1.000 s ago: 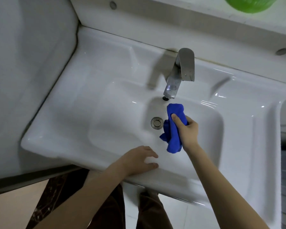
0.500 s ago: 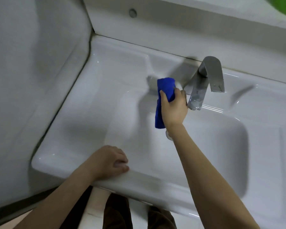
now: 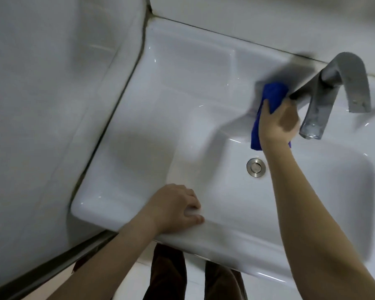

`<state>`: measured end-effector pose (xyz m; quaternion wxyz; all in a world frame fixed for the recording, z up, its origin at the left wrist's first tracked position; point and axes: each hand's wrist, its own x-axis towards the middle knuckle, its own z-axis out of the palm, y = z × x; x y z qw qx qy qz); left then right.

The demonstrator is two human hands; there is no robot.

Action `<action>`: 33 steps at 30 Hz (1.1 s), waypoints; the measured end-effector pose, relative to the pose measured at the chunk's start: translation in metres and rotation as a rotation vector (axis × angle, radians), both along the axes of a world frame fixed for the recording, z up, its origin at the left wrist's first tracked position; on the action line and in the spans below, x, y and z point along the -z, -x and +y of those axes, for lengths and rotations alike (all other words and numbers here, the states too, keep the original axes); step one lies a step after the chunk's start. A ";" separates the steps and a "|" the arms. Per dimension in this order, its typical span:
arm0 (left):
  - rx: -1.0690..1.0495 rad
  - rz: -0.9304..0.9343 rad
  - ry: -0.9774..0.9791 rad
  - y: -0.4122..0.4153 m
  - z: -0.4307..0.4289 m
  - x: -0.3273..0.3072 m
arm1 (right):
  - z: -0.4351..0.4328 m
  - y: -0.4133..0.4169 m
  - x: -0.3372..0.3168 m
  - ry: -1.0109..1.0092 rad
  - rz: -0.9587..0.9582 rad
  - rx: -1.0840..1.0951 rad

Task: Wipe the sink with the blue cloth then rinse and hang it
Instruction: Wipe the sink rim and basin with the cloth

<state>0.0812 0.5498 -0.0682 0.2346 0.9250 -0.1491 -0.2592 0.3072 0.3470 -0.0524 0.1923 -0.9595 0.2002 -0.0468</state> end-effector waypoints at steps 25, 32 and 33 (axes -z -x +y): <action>-0.094 -0.137 0.021 0.003 -0.003 0.006 | 0.010 -0.012 -0.003 0.008 0.017 -0.041; -0.078 -0.175 -0.009 0.003 -0.002 0.012 | 0.060 -0.002 0.003 -0.178 -0.041 -0.310; -0.078 -0.176 0.000 0.004 -0.002 0.012 | 0.050 0.002 0.003 -0.154 -0.029 -0.321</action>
